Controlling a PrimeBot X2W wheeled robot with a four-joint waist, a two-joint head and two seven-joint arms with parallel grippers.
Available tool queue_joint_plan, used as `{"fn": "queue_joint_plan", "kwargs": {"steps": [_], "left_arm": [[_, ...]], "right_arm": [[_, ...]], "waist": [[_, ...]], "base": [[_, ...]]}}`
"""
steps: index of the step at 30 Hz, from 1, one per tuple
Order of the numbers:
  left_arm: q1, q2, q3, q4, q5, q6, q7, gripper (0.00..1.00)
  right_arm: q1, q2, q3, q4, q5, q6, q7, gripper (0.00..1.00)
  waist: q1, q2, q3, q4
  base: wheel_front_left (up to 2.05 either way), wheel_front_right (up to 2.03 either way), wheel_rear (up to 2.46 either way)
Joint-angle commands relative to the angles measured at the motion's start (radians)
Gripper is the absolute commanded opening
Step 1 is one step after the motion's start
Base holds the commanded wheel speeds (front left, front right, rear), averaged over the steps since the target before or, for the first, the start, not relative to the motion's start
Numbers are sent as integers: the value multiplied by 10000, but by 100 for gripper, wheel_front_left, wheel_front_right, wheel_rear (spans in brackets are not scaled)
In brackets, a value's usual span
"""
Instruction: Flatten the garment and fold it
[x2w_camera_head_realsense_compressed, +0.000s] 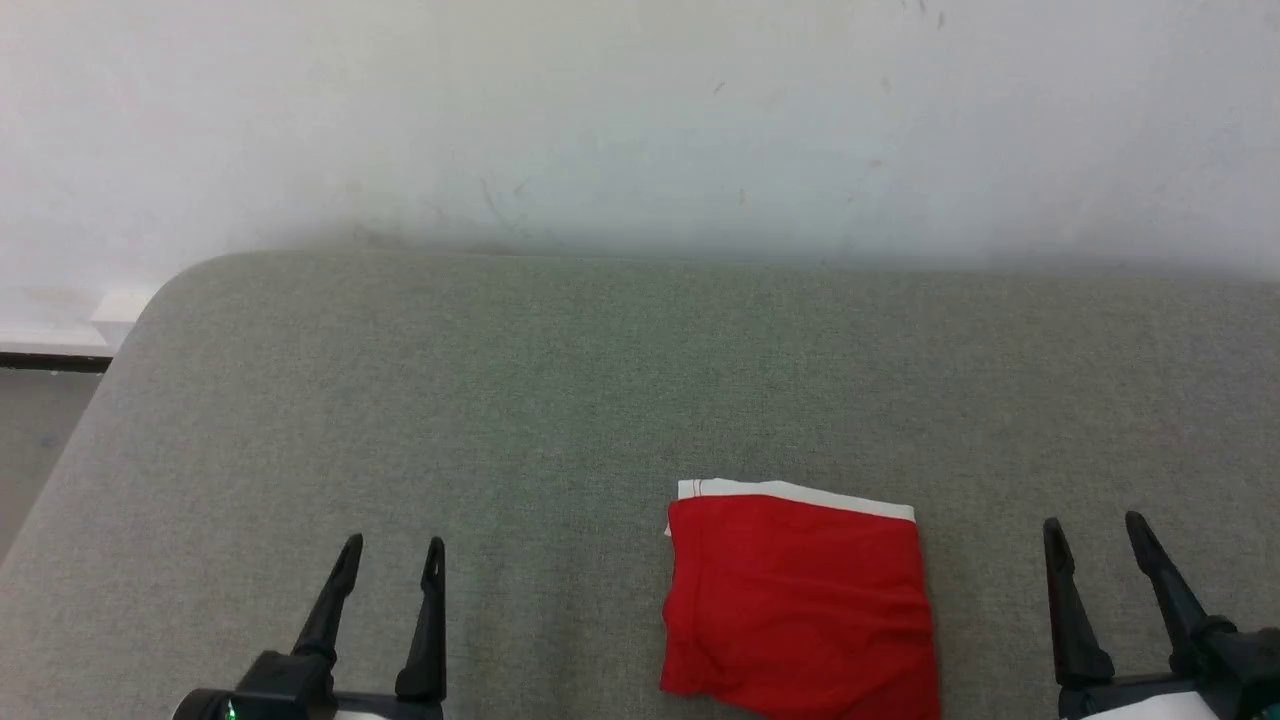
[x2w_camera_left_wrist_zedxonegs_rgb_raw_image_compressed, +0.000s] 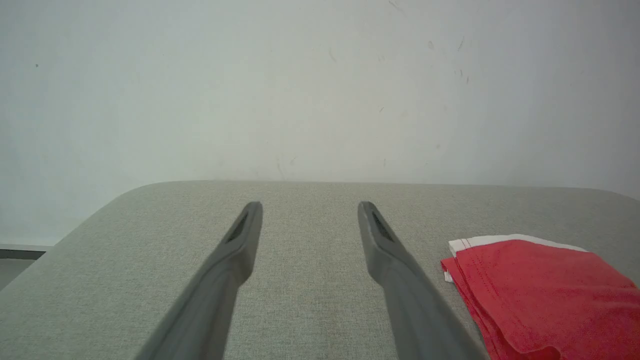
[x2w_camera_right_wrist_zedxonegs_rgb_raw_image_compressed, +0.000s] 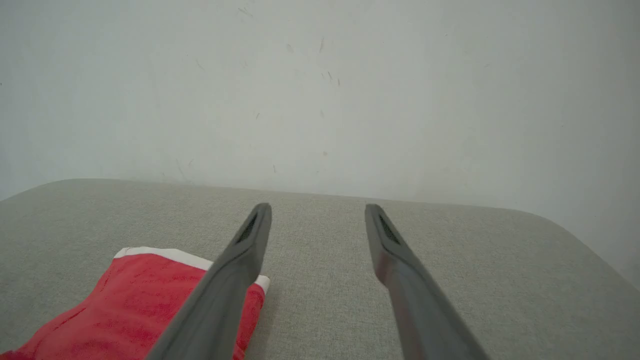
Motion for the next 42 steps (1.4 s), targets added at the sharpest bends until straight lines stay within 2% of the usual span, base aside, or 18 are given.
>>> {"fn": "queue_joint_plan", "kwargs": {"steps": [1, 7, 12, 17, 21, 24, 27, 33, 38, 39, 40, 41, 42], "left_arm": [[-202, -30, 78, -85, 95, -91, -45, 100], [-275, -65, 46, -50, 198, -156, -45, 100], [-297, -94, 31, -31, 213, -180, -45, 100], [-481, -123, -48, 11, 262, -222, -45, 100], [-620, -148, -160, 97, 316, -235, -45, 100], [-715, -166, -248, 161, 339, -233, -45, 100], [-792, -180, -342, 223, 361, -231, -45, 100], [-899, -193, -407, 301, 409, -227, -45, 100], [-958, -196, -422, 359, 440, -259, -45, 100], [-964, -197, -445, 371, 456, -267, -45, 100], [-973, -198, -484, 383, 473, -276, -45, 100], [-984, -200, -523, 402, 482, -284, -45, 100], [-992, -202, -551, 420, 481, -286, -45, 100]], "right_arm": [[-21, 43, 57, 27, -109, -9, -68, 100], [-141, -22, 183, 152, -178, -9, -34, 100], [-254, -572, 682, 216, 154, -9, 810, 100], [-605, -1687, 1443, 138, 1742, -9, 2967, 100], [-937, -2122, 1783, 197, 3412, -9, 5000, 100], [-1160, -2170, 1949, 352, 4548, -9, 6391, 100], [-1345, -2158, 1994, 687, 5105, -9, 7319, 100], [-1766, -1542, 1684, 1921, 5516, -9, 8319, 100], [-2165, -1180, 1847, 2638, 5229, -9, 8633, 100], [-2222, -1143, 1944, 2762, 5152, -9, 8656, 81], [-2268, -1114, 2016, 2887, 5074, -9, 8660, 17], [-2313, -1111, 2034, 3019, 4920, -9, 8627, 0], [-2368, -1138, 2092, 3119, 4737, -9, 8574, 0]], "waist": [[0, -1, 83, -23], [0, -1, 202, 45], [0, -1, 354, 144], [0, -1, 652, 366], [0, -1, 863, 625], [0, -1, 985, 832], [0, -1, 1081, 1061], [0, -1, 1192, 1416], [0, -1, 1211, 1558], [0, -1, 1209, 1562], [0, -1, 1200, 1557], [0, -1, 1181, 1540], [0, -1, 1156, 1507]], "base": [[0, 0, 0], [0, 0, 0], [0, 0, 0], [0, 0, 0], [0, 0, 0], [0, 0, 0], [0, 0, 0], [0, 0, 0], [0, 0, 0], [0, 0, 0], [0, 0, 0], [0, 0, 0], [0, 0, 0]]}}
